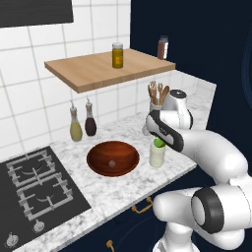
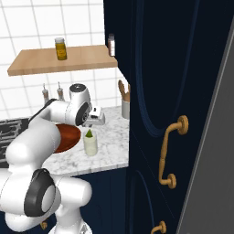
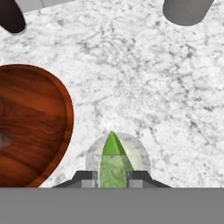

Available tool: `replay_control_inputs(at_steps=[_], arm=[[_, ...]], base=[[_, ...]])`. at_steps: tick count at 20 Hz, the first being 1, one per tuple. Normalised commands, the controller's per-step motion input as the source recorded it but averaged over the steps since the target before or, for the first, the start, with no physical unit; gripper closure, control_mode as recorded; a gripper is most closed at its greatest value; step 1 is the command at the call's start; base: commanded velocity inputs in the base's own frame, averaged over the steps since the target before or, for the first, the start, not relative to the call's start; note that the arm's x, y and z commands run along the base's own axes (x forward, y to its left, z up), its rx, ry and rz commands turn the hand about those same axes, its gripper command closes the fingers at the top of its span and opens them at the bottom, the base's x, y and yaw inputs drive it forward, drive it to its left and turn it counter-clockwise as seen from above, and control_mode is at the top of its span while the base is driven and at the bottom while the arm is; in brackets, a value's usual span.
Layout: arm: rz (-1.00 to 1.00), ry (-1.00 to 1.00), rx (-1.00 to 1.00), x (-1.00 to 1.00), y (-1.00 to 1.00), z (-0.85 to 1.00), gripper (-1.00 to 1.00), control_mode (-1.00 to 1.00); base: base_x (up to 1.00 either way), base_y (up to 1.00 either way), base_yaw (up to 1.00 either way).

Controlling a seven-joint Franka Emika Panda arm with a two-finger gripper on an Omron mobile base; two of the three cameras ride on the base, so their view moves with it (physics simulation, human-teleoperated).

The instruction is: Grab a lemon wedge from the fridge and one ice cube from the ice bowl, and put them in the glass of lemonade.

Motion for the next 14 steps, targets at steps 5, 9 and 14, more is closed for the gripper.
replay_control_inputs(at_steps=[5,9,14], arm=[[0.00,0.00,0.00,-0.04,0.00,-0.02,1.00,-1.00],[0.00,0.00,0.00,0.00,0.00,-0.03,1.00,-1.00],[0.00,0.00,0.00,0.00,0.00,-0.04,1.00,-1.00]], base=[[0.00,0.00,0.00],[0.00,0.00,0.00],[0.00,0.00,0.00]])
